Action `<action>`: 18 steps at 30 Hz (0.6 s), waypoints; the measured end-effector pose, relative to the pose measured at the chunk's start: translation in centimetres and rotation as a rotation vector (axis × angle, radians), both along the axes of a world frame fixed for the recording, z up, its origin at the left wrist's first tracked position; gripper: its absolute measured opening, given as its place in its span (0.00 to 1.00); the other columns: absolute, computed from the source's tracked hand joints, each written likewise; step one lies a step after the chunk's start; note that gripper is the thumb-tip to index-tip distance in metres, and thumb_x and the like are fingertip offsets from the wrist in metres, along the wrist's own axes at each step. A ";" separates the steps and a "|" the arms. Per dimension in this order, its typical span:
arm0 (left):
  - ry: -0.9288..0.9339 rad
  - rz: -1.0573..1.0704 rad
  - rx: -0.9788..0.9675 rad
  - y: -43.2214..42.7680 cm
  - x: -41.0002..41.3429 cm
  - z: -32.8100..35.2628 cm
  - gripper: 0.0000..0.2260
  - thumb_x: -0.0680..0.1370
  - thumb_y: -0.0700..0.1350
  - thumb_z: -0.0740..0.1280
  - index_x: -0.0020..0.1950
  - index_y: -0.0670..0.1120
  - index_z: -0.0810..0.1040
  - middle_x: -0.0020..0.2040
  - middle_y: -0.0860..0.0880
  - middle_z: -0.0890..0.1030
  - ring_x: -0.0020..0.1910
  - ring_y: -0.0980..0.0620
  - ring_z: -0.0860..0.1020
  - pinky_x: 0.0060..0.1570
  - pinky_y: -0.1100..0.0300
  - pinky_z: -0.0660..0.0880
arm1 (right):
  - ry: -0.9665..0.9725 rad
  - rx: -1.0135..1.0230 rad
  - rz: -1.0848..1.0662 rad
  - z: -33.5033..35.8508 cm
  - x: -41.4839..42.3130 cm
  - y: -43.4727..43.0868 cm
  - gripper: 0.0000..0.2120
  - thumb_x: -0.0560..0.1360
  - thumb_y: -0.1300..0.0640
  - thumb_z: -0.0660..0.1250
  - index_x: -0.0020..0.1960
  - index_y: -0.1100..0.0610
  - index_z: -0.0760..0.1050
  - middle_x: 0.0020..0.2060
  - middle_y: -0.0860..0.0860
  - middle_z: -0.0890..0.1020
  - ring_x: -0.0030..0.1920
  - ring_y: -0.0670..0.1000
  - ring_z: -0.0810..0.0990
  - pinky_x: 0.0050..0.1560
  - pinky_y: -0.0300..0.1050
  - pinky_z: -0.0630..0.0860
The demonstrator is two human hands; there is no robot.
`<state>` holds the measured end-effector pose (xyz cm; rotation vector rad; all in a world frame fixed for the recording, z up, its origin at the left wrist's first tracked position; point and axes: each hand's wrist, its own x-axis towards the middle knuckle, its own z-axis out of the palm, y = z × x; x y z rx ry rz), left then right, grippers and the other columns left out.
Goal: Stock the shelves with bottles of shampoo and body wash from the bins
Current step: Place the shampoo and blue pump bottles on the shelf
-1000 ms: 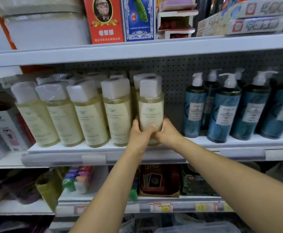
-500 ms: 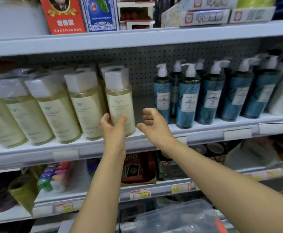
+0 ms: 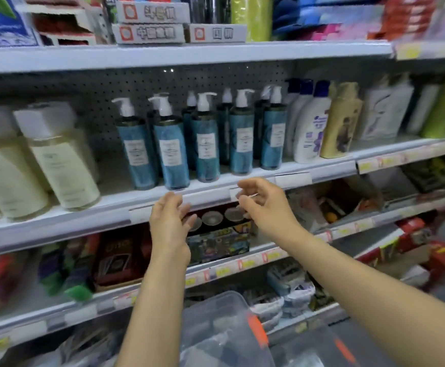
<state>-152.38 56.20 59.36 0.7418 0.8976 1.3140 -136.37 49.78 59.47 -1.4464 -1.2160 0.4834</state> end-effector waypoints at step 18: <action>0.219 -0.554 -0.328 -8.6 22.5 -12.0 0.07 0.82 0.46 0.64 0.57 0.46 0.75 0.46 0.49 0.83 0.42 0.51 0.81 0.44 0.55 0.77 | 0.322 -0.425 -0.400 -12.6 24.0 -16.1 0.07 0.80 0.66 0.63 0.56 0.60 0.76 0.43 0.55 0.83 0.41 0.54 0.83 0.43 0.48 0.80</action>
